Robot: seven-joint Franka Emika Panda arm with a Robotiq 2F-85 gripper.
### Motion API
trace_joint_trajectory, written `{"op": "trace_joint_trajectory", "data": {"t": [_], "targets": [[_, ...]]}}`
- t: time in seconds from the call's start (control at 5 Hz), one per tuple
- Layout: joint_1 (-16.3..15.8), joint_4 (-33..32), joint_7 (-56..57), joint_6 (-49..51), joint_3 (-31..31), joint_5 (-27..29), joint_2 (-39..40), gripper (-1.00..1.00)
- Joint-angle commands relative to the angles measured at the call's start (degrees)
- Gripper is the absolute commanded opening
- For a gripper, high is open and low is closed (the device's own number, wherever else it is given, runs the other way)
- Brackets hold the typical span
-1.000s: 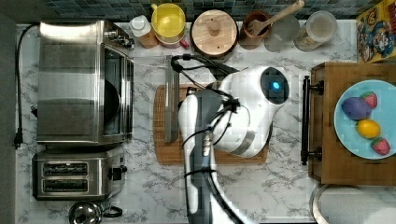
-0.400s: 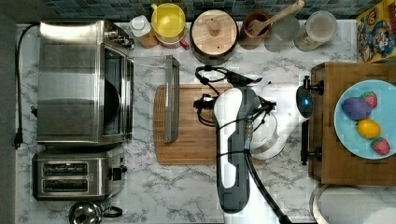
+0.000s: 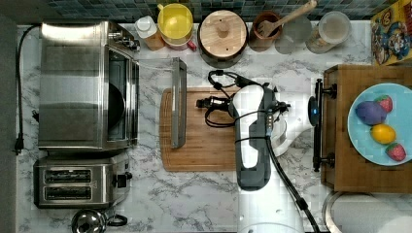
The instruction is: Close the oven.
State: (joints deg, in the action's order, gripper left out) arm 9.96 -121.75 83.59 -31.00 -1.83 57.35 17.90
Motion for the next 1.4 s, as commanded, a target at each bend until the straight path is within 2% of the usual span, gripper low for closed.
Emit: {"op": "trace_joint_trajectory", "data": {"t": [0.2,0.4,0.8,1.0,1.2,1.4], "targets": [[2.0,3.8,11.0,-0.3,0.9,10.1,3.7,-1.0],[1.2,5.1,11.9,-0.5,1.7,10.8,5.8,-1.0],[0.2,8.3,13.1,0.2,3.1,8.6,11.3,-1.0],[0.3,8.1,13.1,0.0,3.1,10.5,10.9,-1.0],[2.2,9.1,12.7,2.2,4.2,10.8,10.5,-1.0],[1.3,7.7,13.4,1.3,3.6,13.5,8.1,-1.0]]}}
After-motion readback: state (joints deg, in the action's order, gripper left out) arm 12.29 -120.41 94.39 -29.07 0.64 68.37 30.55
